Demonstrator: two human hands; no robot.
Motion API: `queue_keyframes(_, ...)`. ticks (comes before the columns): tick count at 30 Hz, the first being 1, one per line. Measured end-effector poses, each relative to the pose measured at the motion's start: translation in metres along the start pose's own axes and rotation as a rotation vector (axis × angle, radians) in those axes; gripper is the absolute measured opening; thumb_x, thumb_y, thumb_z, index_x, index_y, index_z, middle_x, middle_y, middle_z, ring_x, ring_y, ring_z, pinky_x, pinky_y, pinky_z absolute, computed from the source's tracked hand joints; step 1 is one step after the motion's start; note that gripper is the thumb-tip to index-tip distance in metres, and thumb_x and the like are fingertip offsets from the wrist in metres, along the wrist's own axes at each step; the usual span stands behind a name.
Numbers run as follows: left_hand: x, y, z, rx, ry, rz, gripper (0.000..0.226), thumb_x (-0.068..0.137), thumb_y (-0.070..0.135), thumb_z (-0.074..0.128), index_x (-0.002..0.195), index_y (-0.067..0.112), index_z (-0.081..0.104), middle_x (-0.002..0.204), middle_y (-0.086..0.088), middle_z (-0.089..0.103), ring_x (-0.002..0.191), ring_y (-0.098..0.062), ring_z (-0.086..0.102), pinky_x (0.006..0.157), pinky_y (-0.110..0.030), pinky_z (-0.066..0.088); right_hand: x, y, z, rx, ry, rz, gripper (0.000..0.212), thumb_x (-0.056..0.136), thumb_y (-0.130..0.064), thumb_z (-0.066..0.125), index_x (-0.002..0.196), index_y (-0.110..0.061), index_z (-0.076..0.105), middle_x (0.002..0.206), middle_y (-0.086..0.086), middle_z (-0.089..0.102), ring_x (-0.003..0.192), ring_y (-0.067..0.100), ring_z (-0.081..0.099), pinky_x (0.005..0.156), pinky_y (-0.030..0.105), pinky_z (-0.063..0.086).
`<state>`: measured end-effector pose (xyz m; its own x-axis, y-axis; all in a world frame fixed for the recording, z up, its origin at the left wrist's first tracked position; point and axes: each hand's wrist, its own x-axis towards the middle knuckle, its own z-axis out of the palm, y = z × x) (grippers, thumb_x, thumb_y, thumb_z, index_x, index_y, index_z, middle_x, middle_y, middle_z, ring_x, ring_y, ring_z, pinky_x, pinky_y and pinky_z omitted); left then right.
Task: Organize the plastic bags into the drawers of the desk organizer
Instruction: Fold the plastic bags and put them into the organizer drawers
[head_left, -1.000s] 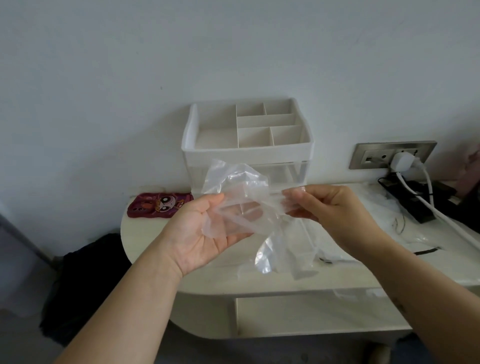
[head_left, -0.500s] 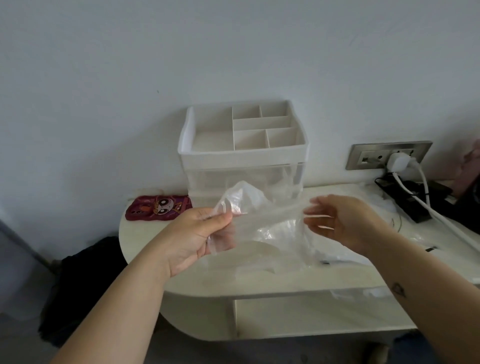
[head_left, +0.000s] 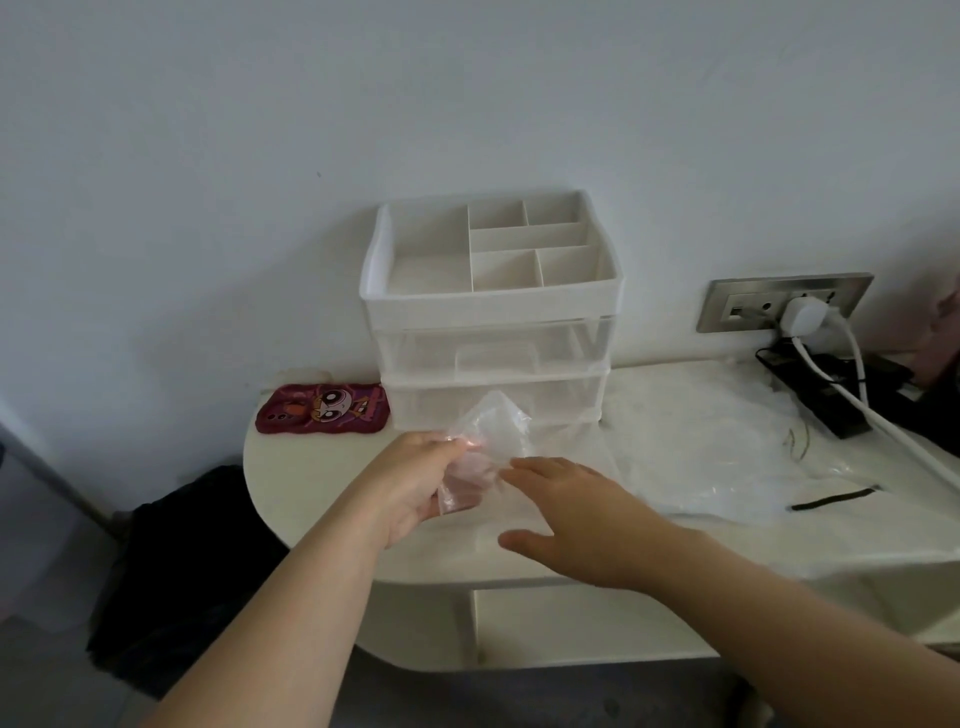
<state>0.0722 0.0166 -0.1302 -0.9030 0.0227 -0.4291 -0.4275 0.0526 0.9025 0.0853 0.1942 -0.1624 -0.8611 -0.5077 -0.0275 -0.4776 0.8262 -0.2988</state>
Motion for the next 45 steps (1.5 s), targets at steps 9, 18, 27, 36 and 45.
queue_keyframes(9,0.005,-0.006,-0.011,0.832,0.313,0.313,0.047,0.089,0.013,0.053,0.135,0.023,0.046,0.115,0.004,0.058,0.092,-0.012,0.058,0.073,-0.022,0.045,0.024,0.005,0.004,-0.217,-0.151,-0.011,0.074,0.085,-0.065,0.044,0.145,-0.023,0.031,0.157,0.001,0.019,0.144,0.02,0.017,0.117,0.048,0.002)
queue_keyframes(18,0.019,-0.011,-0.016,0.995,0.508,0.404,0.008,0.09,0.019,0.05,0.088,0.022,0.057,0.087,0.007,0.063,0.08,-0.014,0.058,0.065,-0.031,0.048,0.035,0.003,-0.019,-0.14,-0.222,0.148,0.078,0.083,-0.077,0.017,0.07,-0.016,0.064,0.138,0.006,0.051,0.122,0.023,0.048,0.105,0.039,0.032)
queue_keyframes(27,0.025,-0.013,-0.008,1.298,0.571,0.584,0.013,0.09,0.026,0.058,0.102,0.022,0.058,0.099,0.005,0.065,0.088,-0.018,0.06,0.068,-0.028,0.038,0.04,0.001,-0.019,-0.138,-0.045,0.082,0.027,0.096,-0.028,0.051,0.119,-0.023,0.062,0.122,0.0,0.06,0.11,0.02,0.057,0.094,0.03,0.043)
queue_keyframes(36,0.02,-0.013,0.022,1.239,0.213,0.486,0.029,0.092,0.015,0.056,0.121,0.017,0.058,0.12,-0.003,0.056,0.104,-0.019,0.057,0.08,-0.026,0.043,0.046,-0.005,-0.027,-0.129,-0.1,0.1,0.041,0.089,-0.029,0.063,0.128,-0.021,0.055,0.127,0.001,0.057,0.116,0.019,0.053,0.095,0.032,0.045)
queue_keyframes(45,0.05,-0.016,0.023,1.217,0.04,0.062,0.07,0.08,0.041,0.07,0.135,0.014,0.037,0.141,-0.009,0.031,0.131,-0.03,0.031,0.103,-0.041,0.039,0.05,0.001,-0.02,-0.102,-0.307,0.236,0.039,0.09,-0.027,0.063,0.122,-0.005,0.056,0.121,0.009,0.06,0.108,0.024,0.057,0.092,0.029,0.045)
